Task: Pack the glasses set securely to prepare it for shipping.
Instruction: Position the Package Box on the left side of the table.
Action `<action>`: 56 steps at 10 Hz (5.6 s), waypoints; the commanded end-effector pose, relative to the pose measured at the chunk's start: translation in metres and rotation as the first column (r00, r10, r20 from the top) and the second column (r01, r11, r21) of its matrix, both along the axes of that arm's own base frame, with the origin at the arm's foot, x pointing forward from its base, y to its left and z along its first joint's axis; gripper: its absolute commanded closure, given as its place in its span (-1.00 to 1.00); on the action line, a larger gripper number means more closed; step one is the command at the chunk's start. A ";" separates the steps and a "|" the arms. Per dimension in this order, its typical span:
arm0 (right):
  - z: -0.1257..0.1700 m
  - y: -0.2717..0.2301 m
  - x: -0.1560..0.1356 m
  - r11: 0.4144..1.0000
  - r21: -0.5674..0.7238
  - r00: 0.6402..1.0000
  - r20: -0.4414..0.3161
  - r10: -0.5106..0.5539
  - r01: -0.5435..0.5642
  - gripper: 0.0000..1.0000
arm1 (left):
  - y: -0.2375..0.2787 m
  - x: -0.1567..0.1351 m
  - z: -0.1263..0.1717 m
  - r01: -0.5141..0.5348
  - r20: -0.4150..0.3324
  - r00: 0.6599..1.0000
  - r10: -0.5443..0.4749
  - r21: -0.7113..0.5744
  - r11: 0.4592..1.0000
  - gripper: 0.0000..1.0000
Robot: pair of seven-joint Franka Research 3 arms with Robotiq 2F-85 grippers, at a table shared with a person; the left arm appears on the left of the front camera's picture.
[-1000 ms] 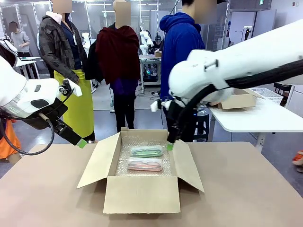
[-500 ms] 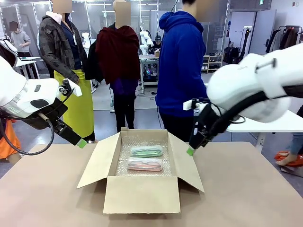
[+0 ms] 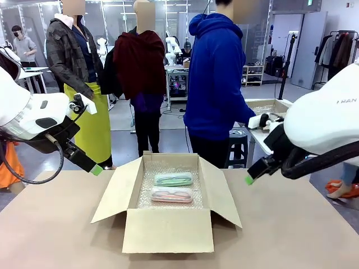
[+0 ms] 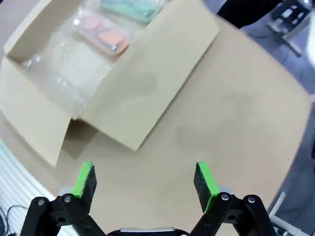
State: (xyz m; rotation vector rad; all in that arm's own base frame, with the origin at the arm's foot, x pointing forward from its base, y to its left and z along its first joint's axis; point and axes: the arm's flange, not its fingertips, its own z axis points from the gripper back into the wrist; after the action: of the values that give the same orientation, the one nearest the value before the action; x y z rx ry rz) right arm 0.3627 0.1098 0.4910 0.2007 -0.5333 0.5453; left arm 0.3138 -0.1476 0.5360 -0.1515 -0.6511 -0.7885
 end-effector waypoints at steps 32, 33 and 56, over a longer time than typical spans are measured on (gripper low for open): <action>0.000 0.000 0.000 1.000 0.000 1.000 0.000 0.000 0.000 -1.00 | 0.175 0.185 -0.130 -0.376 -0.551 0.830 -0.092 -0.673 0.638 -1.00; 0.000 0.000 0.000 1.000 0.000 1.000 0.000 0.000 0.000 -1.00 | 0.176 0.196 -0.142 -0.389 -0.569 0.815 -0.110 -0.679 0.623 -1.00; 0.000 0.000 0.000 1.000 0.000 1.000 0.000 0.000 0.000 -1.00 | 0.110 0.238 -0.254 -0.541 -0.739 0.647 -0.189 -0.619 0.570 1.00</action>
State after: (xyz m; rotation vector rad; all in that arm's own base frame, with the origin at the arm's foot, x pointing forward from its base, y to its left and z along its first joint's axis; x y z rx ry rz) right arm 0.3659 0.1072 0.4906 0.2017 -0.5423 0.5664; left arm 0.5481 -0.0398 0.2773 -1.1616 -0.1508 -0.0848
